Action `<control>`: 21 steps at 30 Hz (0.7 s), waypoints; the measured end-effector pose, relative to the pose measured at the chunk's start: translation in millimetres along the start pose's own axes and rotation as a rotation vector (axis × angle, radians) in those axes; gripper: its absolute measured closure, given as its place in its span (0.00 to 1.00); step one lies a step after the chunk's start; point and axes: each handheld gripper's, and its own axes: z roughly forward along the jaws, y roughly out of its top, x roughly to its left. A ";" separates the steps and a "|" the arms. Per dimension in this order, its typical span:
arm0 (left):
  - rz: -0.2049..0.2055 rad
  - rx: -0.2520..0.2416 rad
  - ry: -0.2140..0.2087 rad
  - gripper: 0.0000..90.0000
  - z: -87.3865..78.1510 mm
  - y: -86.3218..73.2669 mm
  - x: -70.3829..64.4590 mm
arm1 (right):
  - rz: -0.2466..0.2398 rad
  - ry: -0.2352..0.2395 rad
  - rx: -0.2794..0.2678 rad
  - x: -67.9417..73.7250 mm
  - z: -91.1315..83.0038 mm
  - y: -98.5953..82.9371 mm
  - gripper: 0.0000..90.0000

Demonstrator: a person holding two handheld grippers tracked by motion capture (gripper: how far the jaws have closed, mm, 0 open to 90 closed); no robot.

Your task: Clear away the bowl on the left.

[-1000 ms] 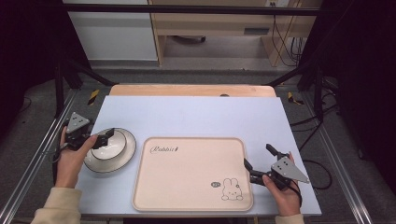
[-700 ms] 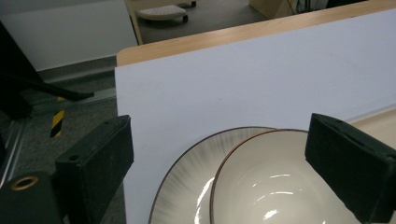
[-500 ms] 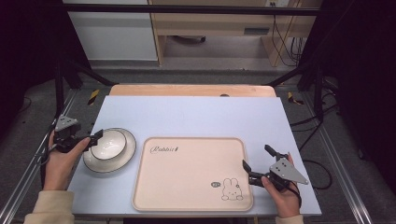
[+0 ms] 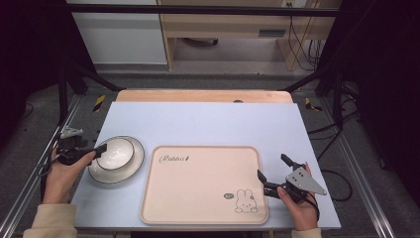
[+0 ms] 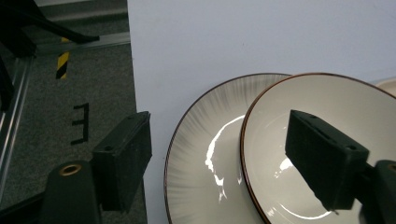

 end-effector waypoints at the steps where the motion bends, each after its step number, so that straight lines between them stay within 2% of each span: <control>1: -0.004 0.009 0.001 0.31 0.5 -0.2 -0.2 | 0.001 0.000 0.000 0.1 0.0 -0.1 0.06; 11: -0.037 0.074 0.011 0.43 1.1 -0.5 -2.6 | -0.001 0.010 0.007 1.2 0.0 0.3 0.06; 14: -0.043 0.080 0.016 0.46 2.2 -0.3 -3.6 | 0.001 0.012 0.003 1.3 0.1 0.4 0.06; 21: -0.038 0.124 0.003 0.56 7.7 -1.0 -6.1 | -0.003 0.017 0.009 1.5 0.2 0.6 0.06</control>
